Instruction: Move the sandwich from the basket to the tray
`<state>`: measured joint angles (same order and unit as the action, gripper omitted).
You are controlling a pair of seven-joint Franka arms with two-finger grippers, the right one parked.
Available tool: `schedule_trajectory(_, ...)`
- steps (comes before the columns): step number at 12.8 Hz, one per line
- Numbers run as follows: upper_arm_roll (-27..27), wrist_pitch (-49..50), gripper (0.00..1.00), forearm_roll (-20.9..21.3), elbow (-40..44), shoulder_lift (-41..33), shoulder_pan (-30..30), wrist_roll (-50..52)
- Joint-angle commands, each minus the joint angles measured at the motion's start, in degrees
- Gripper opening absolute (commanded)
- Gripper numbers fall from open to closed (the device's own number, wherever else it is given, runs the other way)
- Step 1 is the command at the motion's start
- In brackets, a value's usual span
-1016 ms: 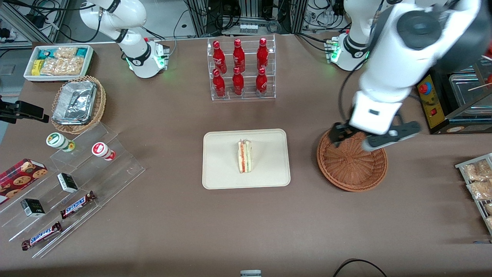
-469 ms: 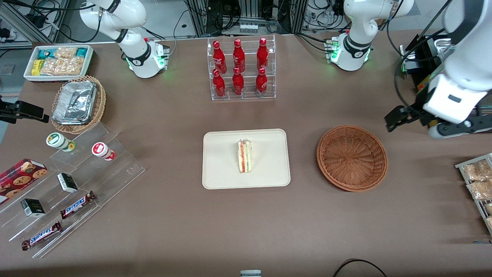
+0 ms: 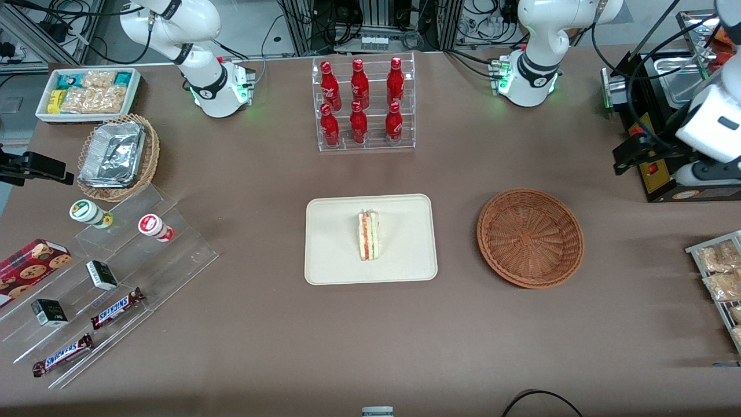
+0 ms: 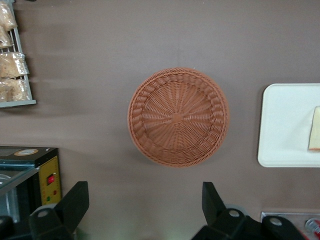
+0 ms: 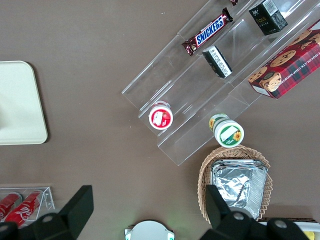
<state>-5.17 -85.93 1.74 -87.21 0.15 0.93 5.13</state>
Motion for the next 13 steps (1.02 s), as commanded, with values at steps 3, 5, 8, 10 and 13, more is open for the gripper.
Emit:
schedule_trajectory(3, 2.36, -0.11, 1.00, -0.95, -2.79, -2.43, 0.04, -4.25)
schedule_trajectory(5, 2.27, -0.47, 1.00, -1.22, -1.83, -1.12, -0.22, -3.73)
schedule_trajectory(8, 2.18, -0.12, 1.00, -2.44, 3.00, 2.31, -0.31, -3.72)
schedule_trajectory(10, 2.18, -0.12, 1.00, -2.45, 3.27, 2.40, -0.31, -3.90)
schedule_trajectory(13, 2.18, -0.12, 1.00, -2.27, 3.27, 2.14, -0.31, -3.73)
